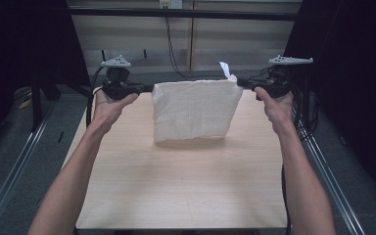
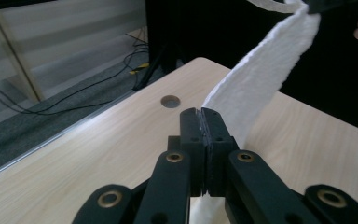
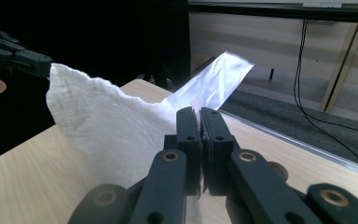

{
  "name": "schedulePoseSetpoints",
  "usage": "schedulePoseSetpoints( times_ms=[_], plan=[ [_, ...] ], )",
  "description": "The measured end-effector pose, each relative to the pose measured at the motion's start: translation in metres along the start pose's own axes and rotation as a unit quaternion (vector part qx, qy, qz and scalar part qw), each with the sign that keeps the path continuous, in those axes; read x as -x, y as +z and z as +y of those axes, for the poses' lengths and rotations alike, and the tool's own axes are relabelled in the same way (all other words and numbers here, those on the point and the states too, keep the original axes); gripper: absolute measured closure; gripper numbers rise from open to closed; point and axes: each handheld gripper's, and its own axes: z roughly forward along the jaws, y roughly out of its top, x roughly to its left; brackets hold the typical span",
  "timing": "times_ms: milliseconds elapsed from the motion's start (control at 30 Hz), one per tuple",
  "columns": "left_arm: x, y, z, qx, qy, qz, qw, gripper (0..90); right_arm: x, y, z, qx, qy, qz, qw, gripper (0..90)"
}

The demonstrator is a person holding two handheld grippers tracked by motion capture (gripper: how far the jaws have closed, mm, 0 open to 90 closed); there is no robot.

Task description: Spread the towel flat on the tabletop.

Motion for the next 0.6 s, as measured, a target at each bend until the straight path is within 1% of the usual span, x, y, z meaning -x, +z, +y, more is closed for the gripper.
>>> schedulePoseSetpoints(
  times_ms=[67,100,133,167,200,233,267,300,333,400,467,567,600],
  plan=[
    [0.007,0.0,-0.009,0.003,0.004,-0.009,0.9999,89.2,0.0,-0.003,-0.01,-0.004,0.0,0.003,1.0,87.2],
    [0.011,0.0,-0.015,0.005,0.008,-0.008,0.9999,89.2,-0.001,-0.004,-0.016,-0.006,-0.003,0.005,1.0,87.2],
    [0.014,0.0,-0.02,0.001,0.015,-0.01,0.9998,89.3,-0.001,-0.005,-0.022,-0.009,-0.001,0.007,0.9999,87.2],
    [0.014,0.0,-0.02,0.001,0.015,-0.01,0.9998,89.2,-0.002,-0.006,-0.028,-0.01,0.001,0.009,0.9999,87.2],
    [0.021,0.001,-0.031,-0.014,0.024,-0.015,0.9995,89.2,-0.003,-0.008,-0.034,-0.014,0.001,0.011,0.9998,87.3],
    [0.021,0.001,-0.031,-0.014,0.024,-0.015,0.9995,89.2,-0.004,-0.008,-0.04,-0.018,0.0,0.013,0.9998,87.3],
    [0.024,-0.001,-0.041,-0.012,0.022,-0.026,0.9993,89.2,-0.006,-0.009,-0.046,-0.021,0.002,0.016,0.9997,87.3],
    [0.024,-0.001,-0.041,-0.012,0.022,-0.026,0.9993,89.2,-0.008,-0.009,-0.052,-0.024,0.0,0.019,0.9995,87.3],
    [0.027,-0.001,-0.05,-0.019,0.023,-0.028,0.9992,89.2,-0.011,-0.01,-0.058,-0.026,0.0,0.022,0.9994,87.3],
    [0.03,-0.002,-0.059,-0.021,0.022,-0.038,0.9988,89.2,-0.016,-0.011,-0.069,-0.03,0.002,0.032,0.9991,87.3],
    [0.035,-0.003,-0.069,-0.022,0.021,-0.046,0.9985,89.2,-0.023,-0.013,-0.08,-0.034,-0.002,0.037,0.9987,87.3],
    [0.043,-0.004,-0.082,-0.035,0.026,-0.056,0.9975,89.2,-0.033,-0.017,-0.096,-0.041,-0.009,0.046,0.998,87.3],
    [0.046,-0.004,-0.087,-0.038,0.023,-0.059,0.9973,89.2,-0.035,-0.019,-0.102,-0.04,-0.009,0.049,0.9979,87.3]
  ],
)
